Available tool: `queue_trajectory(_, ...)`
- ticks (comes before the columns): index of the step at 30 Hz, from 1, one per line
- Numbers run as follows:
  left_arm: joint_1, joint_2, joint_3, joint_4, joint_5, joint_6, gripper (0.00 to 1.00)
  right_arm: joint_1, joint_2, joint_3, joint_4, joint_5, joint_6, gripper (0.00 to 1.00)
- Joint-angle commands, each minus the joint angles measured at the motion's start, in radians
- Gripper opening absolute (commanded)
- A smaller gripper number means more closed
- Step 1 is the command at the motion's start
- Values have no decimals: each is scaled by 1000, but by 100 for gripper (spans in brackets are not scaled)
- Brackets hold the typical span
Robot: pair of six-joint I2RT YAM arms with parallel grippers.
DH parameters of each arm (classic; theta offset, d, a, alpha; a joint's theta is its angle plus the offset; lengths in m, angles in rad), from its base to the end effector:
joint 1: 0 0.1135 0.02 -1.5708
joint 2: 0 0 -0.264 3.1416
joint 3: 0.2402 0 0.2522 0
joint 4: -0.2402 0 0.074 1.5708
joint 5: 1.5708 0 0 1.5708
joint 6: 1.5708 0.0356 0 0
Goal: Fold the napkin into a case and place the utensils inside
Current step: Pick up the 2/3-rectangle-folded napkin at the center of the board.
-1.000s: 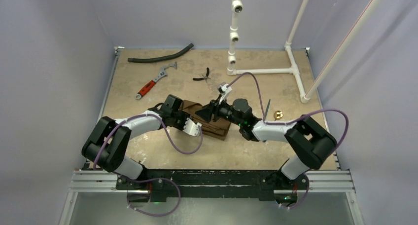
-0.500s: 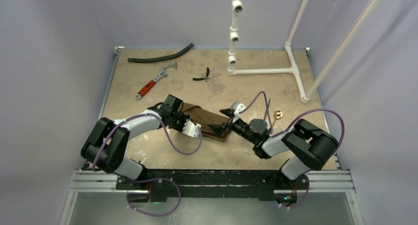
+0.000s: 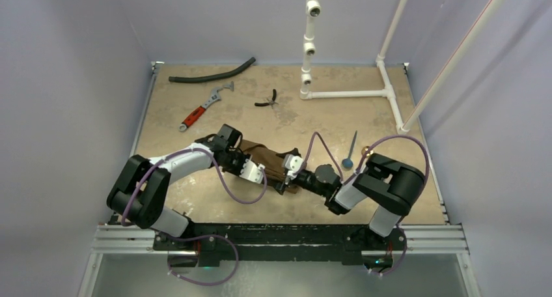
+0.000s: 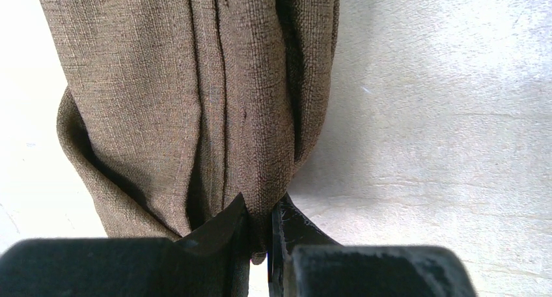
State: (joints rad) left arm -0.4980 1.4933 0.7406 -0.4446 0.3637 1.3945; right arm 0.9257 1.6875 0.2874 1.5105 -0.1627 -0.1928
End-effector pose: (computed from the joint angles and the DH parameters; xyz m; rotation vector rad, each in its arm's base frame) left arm 0.2211 -0.1346 0.1532 2.1976 1.4708 -0.2215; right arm 0.1517 0.2112 0.1565 -0.9092 1.1959 0.7126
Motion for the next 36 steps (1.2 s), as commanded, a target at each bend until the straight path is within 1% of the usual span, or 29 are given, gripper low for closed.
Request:
queue_trajectory(1, 1, 4, 29, -80, 59, -17, 0, 35, 70, 57, 166, 21, -80, 98)
queue_trajectory(9, 1, -5, 36, -100, 69, -23, 0, 114, 220, 142, 213, 53, -143, 98)
queue_trajectory(13, 1, -6, 32, -96, 73, -25, 0, 152, 277, 189, 237, 111, -190, 98)
queue_trajectory(15, -1, -6, 32, -99, 71, -20, 0, 174, 304, 227, 220, 153, -233, 98)
queue_trajectory(20, -1, -8, 34, -103, 68, -19, 0, 180, 350, 273, 219, 199, -253, 97)
queue_trajectory(24, -1, -16, 32, -106, 67, -24, 0, 183, 404, 262, 310, 247, -244, 95)
queue_trajectory(27, 1, -19, 31, -115, 63, -25, 0, 186, 403, 185, 445, 276, -187, 95)
queue_trajectory(29, 1, -19, 27, -118, 62, -18, 0, 196, 388, 149, 466, 278, -164, 95)
queue_trajectory(32, 0, -19, 31, -117, 73, -26, 0, 207, 400, 101, 549, 307, -145, 97)
queue_trajectory(36, -5, -15, 42, -131, 94, -36, 0, 220, 404, 126, 524, 311, -184, 97)
